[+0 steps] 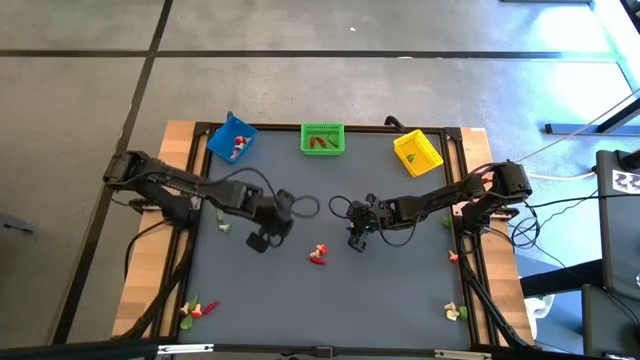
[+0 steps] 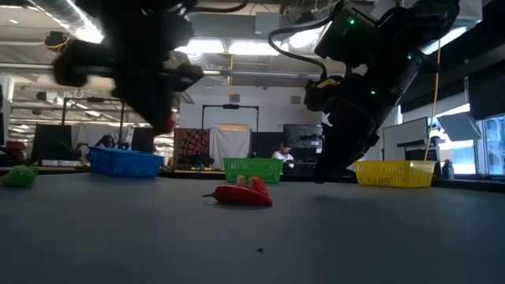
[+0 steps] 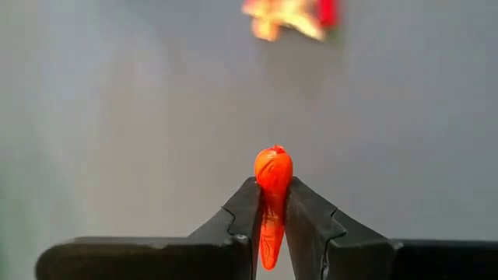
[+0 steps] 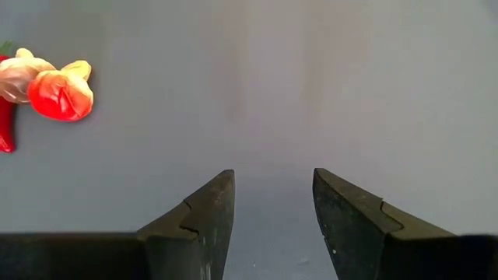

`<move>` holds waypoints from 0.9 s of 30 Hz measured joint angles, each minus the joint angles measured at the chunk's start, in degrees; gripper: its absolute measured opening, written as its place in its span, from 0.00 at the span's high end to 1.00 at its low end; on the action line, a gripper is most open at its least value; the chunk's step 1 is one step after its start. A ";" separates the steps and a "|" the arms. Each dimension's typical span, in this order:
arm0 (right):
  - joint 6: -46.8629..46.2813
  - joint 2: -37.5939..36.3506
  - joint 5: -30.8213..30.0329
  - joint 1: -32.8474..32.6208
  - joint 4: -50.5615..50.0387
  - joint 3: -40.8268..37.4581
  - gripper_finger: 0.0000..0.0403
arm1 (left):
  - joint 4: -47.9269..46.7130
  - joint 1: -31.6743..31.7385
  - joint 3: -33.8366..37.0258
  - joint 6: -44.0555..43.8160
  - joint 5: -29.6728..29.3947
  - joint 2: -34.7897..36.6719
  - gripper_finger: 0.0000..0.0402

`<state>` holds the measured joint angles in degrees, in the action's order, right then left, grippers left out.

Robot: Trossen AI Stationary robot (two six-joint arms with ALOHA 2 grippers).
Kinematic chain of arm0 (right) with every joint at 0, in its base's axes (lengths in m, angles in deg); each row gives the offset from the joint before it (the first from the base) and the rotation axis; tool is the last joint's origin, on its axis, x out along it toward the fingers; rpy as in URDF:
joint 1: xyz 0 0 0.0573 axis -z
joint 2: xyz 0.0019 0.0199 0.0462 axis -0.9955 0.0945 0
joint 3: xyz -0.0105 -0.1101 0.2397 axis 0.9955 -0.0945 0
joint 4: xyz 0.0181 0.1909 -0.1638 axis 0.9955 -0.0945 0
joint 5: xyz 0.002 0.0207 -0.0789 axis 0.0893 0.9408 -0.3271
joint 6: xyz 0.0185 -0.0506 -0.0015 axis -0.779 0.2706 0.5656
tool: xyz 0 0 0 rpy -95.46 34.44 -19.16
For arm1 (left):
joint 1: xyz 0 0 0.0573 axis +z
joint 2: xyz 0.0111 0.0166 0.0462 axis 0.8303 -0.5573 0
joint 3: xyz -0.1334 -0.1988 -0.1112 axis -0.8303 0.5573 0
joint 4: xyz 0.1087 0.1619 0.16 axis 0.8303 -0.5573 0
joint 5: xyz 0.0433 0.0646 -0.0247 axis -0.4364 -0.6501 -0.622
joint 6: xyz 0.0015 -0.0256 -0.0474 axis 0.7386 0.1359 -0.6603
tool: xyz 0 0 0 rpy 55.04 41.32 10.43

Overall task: Sort produce into baskets
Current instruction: Put the orange chili pepper into the green bin

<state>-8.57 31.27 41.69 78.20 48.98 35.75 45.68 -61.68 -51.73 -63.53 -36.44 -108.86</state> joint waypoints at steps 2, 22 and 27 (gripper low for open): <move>0.00 0.00 0.00 -0.01 -0.02 0.00 0.57 | 2.10 2.58 -0.02 -0.03 0.00 -0.02 0.90; -0.03 0.00 -0.02 0.00 4.39 0.00 0.57 | 32.26 25.59 -0.04 -2.93 -0.42 -0.02 0.89; -0.02 0.00 -0.02 0.00 6.36 0.00 0.57 | 39.14 29.03 -0.04 -5.70 -0.39 -1.18 0.89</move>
<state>-8.59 31.27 41.66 78.20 55.34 35.75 84.82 -32.65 -51.77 -69.23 -36.83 -110.03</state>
